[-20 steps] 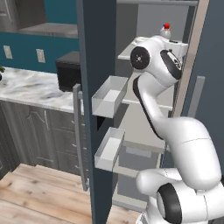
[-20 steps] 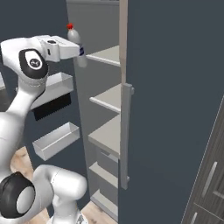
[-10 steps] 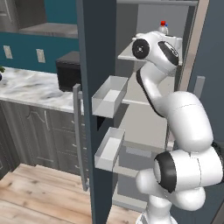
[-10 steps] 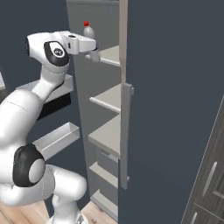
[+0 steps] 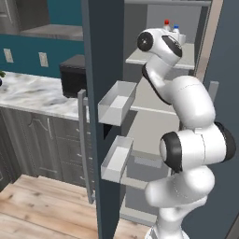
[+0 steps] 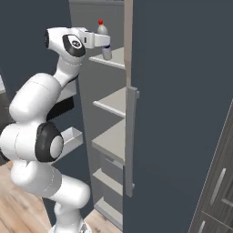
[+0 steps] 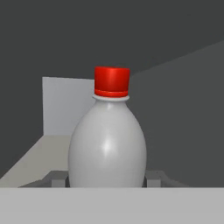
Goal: Take the bottled waters from the counter and place them in the freezer to freeze. Close the freezer door after placing the bottles.
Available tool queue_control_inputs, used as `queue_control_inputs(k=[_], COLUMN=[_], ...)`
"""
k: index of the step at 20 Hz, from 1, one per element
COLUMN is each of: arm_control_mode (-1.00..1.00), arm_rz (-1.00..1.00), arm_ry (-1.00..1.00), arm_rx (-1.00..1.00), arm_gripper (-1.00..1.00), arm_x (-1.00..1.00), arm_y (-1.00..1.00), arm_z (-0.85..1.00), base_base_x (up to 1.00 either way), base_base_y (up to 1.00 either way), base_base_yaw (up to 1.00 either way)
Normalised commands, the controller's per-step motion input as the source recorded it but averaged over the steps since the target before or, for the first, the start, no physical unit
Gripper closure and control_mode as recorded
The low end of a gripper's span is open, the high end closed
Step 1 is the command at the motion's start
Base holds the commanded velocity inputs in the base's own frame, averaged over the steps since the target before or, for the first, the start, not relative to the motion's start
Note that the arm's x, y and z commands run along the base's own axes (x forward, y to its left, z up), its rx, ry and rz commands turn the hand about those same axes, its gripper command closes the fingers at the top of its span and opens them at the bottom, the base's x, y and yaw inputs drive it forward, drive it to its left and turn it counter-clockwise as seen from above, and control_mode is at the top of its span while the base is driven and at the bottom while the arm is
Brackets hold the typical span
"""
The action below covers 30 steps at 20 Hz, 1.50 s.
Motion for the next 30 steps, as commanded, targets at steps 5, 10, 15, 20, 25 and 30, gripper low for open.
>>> queue_control_inputs(k=[5, 10, 15, 20, 25, 30], arm_control_mode=[-1.00, -1.00, -1.00, -1.00, -1.00, -1.00], arm_rz=[0.00, 0.00, 0.00, 0.00, 0.00, 0.00], arm_ry=[0.00, 0.00, 0.00, 0.00, 0.00, 0.01], arm_rx=[0.00, 0.00, 0.00, 0.00, 0.01, 0.00], arm_gripper=[1.00, 1.00, 1.00, 1.00, 1.00, 1.00], arm_x=[0.40, 0.39, 0.72, 0.83, 0.47, 0.30], arm_y=[-0.20, -0.33, -0.19, -0.03, -0.12, -0.17], arm_z=[-0.16, -0.22, -0.05, -0.07, -0.23, -0.23], base_base_x=[0.00, 0.00, 0.00, 0.00, 0.00, 0.00], base_base_y=[0.00, 0.00, 0.00, 0.00, 0.00, 0.00], base_base_yaw=[0.00, 0.00, 0.00, 0.00, 0.00, 0.00])
